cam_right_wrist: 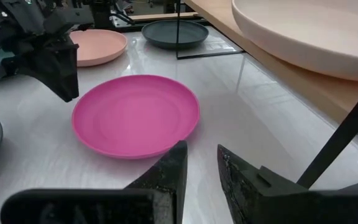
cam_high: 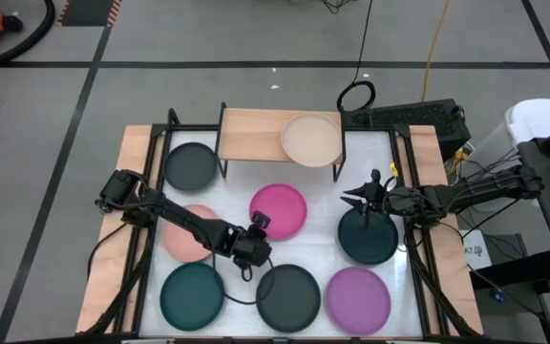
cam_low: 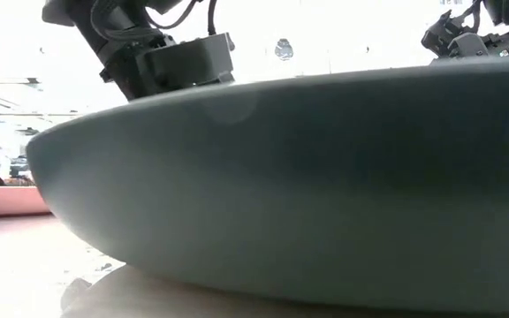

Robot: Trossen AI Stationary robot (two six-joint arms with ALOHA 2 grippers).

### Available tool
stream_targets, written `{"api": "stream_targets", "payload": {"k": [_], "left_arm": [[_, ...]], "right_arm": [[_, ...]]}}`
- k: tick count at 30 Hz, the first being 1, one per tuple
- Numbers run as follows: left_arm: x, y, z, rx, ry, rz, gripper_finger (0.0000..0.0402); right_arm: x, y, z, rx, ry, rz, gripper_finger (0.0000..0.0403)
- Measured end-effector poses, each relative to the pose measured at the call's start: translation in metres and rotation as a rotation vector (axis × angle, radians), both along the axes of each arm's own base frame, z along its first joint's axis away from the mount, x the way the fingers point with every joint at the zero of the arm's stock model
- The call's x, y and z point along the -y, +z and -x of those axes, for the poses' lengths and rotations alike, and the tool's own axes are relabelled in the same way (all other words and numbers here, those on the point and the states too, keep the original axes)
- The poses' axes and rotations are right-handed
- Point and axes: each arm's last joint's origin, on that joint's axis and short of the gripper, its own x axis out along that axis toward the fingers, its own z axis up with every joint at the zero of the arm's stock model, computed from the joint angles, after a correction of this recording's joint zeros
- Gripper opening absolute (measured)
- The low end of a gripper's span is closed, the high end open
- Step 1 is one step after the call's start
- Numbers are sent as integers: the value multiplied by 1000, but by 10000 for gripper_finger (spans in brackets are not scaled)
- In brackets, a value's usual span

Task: Place and stack plates onto a shelf
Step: Stack the pink plate on top of the light brown plate on the shelf

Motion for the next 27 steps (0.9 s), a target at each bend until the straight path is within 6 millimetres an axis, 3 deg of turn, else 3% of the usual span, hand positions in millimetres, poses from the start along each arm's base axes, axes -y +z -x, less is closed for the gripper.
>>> {"api": "stream_targets", "payload": {"k": [16,27], "left_arm": [[-33,-4,-8,-46,74,86,81],[-43,-3,-13,-10,102,96,81]], "right_arm": [[0,0,0,0,0,0,73],[0,0,0,4,-1,-1,73]]}}
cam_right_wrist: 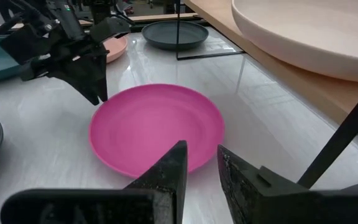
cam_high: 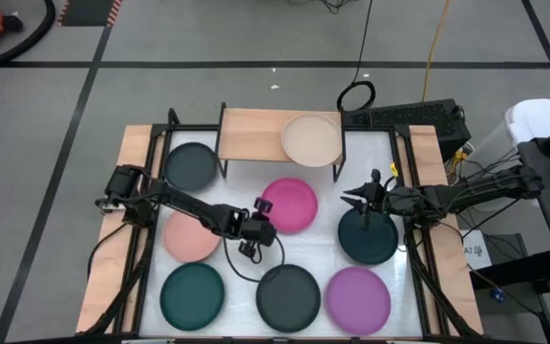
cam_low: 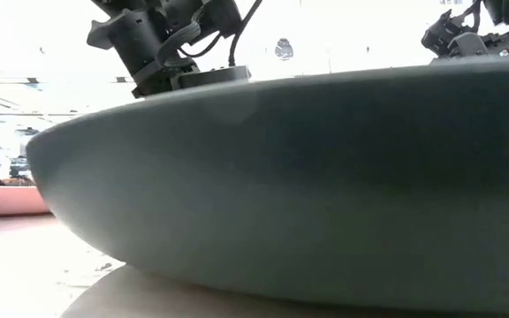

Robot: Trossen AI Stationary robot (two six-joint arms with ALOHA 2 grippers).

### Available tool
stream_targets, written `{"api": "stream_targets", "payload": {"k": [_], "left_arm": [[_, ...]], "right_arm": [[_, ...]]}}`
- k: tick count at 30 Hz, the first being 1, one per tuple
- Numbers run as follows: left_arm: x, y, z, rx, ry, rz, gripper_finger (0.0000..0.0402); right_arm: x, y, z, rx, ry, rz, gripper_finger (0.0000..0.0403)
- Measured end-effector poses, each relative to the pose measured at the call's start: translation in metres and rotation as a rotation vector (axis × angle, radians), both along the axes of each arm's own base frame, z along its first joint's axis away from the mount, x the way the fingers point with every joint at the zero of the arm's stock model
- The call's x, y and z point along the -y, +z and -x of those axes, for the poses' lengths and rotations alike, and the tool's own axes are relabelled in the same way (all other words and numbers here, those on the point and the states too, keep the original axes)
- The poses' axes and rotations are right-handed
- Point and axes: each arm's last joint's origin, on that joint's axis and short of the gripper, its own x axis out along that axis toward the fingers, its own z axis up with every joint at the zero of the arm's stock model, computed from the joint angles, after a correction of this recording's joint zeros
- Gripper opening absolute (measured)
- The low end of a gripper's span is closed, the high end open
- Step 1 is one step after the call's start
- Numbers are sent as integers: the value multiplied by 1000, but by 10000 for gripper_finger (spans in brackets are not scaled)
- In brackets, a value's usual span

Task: Place and stack plates onto a shelf
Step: Stack the pink plate on top of the light brown plate on the shelf

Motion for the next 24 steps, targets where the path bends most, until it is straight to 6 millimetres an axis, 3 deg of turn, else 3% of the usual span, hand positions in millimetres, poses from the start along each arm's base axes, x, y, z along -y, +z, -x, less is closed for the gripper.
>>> {"api": "stream_targets", "payload": {"k": [9,12,14,18,24], "left_arm": [[2,-37,-14,-8,-20,-56,80],[8,-41,-15,13,-23,-114,58],[12,-36,-14,31,-29,-130,23],[14,-17,-11,74,-17,-114,13],[25,37,-1,244,-19,-154,13]], "right_arm": [[0,1,-1,16,2,-6,73],[0,1,-1,15,6,-8,73],[0,1,-1,16,8,-8,73],[0,2,-1,20,10,-8,73],[-1,2,-1,28,25,-14,73]]}}
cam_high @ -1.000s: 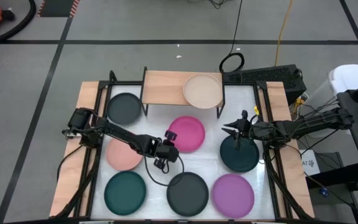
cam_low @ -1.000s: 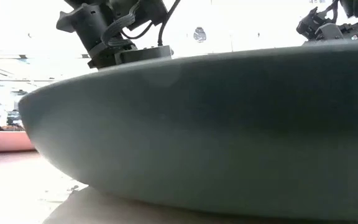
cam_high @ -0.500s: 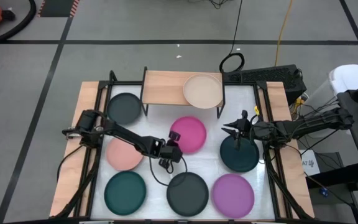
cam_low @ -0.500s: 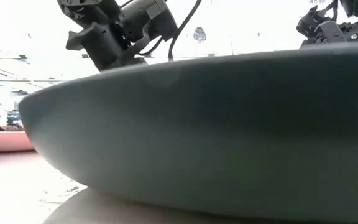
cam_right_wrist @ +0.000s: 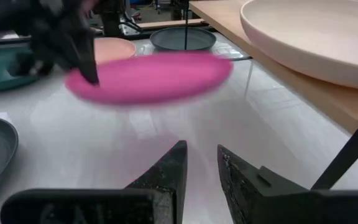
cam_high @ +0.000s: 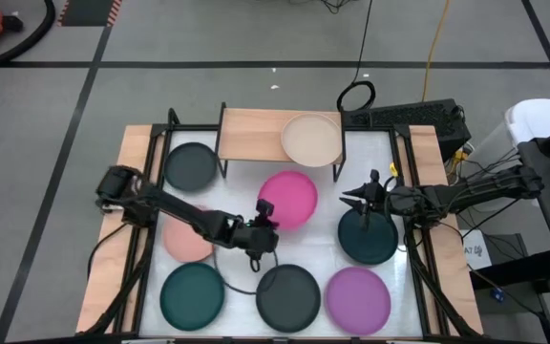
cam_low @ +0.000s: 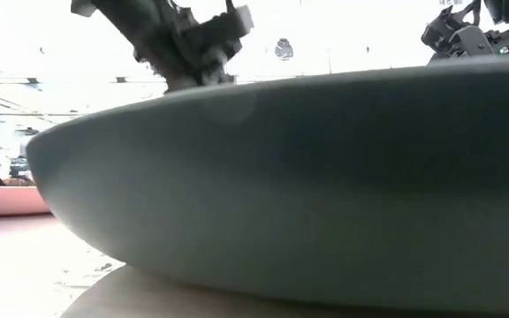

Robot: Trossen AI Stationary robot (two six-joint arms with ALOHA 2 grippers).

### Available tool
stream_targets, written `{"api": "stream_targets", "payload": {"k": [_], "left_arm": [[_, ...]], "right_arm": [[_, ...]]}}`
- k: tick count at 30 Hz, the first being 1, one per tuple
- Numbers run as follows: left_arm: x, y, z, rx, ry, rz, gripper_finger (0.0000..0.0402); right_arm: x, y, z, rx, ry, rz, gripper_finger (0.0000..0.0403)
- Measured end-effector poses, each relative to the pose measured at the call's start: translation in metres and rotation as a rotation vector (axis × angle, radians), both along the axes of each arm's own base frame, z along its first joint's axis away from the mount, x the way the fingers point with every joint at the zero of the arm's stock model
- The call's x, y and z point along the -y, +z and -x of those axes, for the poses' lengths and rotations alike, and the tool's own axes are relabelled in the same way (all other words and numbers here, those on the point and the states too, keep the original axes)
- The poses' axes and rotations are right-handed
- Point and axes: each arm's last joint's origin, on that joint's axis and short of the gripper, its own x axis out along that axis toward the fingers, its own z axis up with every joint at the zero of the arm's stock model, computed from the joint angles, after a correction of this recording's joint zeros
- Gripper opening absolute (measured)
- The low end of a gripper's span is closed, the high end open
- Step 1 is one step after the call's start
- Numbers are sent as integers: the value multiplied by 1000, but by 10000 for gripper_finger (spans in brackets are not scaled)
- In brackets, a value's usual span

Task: Place and stack plates onto a shelf
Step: Stack the pink plate on top of the light brown plate on the shelf

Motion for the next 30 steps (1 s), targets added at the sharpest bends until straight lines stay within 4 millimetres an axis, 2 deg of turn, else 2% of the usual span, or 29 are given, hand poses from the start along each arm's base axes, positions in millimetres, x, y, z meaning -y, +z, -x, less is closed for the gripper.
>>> {"api": "stream_targets", "payload": {"k": [4,7,11,14,18,23,26,30], "left_arm": [[4,41,11,136,-4,-68,13],[-2,72,18,230,-12,-142,13],[-28,110,22,374,-6,-215,13],[-54,126,18,420,-26,-249,13],[-96,142,3,367,-57,-212,13],[-129,154,-26,210,-62,-201,13],[-142,151,-44,134,-96,-140,13],[-150,133,-61,2,-115,-81,13]], "right_arm": [[0,1,0,8,0,-1,73],[0,2,-1,17,1,0,73],[0,2,-1,24,1,0,73],[0,2,-1,26,1,-1,73],[0,3,-1,33,1,-2,73],[0,3,-1,33,1,-2,73],[0,3,-1,32,3,4,73],[0,3,-1,30,5,8,73]]}}
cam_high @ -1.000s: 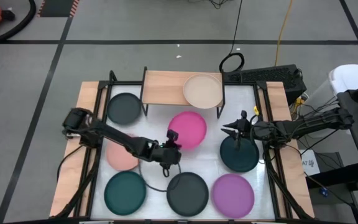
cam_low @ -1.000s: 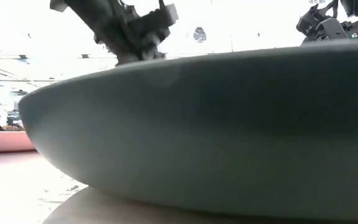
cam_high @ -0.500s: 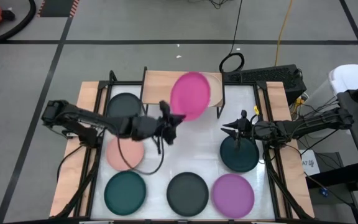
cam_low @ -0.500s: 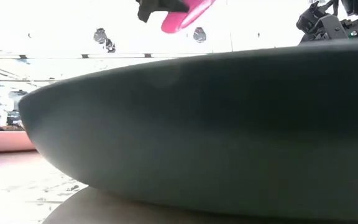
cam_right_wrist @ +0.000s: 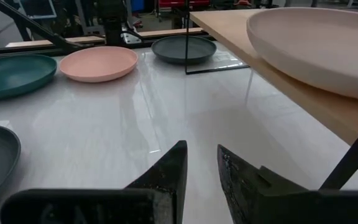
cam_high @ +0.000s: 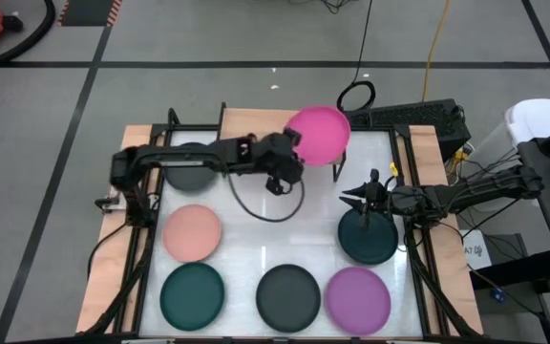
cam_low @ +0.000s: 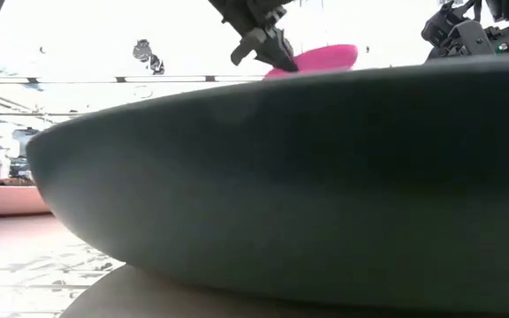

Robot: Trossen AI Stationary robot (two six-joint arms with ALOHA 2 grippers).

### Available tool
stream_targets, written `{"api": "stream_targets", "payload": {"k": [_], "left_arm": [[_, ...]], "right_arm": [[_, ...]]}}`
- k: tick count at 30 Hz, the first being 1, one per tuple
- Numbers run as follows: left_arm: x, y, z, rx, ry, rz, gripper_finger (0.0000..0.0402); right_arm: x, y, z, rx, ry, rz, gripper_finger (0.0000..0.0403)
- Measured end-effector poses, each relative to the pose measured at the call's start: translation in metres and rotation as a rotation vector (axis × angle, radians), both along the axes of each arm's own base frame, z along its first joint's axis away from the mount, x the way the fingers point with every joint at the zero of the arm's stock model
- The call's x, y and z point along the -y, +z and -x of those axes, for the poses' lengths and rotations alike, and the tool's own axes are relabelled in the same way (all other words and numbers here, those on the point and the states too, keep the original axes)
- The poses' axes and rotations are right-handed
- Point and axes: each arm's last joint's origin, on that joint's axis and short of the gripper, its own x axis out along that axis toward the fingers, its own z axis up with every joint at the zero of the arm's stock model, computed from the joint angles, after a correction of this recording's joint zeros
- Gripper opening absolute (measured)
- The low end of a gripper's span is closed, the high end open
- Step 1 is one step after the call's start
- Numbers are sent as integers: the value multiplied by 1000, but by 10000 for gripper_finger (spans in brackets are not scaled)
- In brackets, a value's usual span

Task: Place and stack plates onto a shelf
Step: Stack the pink plate on top of the light brown plate on the shelf

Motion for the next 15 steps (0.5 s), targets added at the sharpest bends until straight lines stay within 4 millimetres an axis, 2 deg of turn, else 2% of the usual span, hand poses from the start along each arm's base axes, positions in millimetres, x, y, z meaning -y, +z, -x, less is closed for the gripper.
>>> {"api": "stream_targets", "payload": {"k": [6,15], "left_arm": [[-11,-15,-10,-58,35,52,24],[-33,-17,-6,-47,41,115,28]], "right_arm": [[0,0,0,-4,2,0,73],[0,0,0,3,2,-2,73]]}}
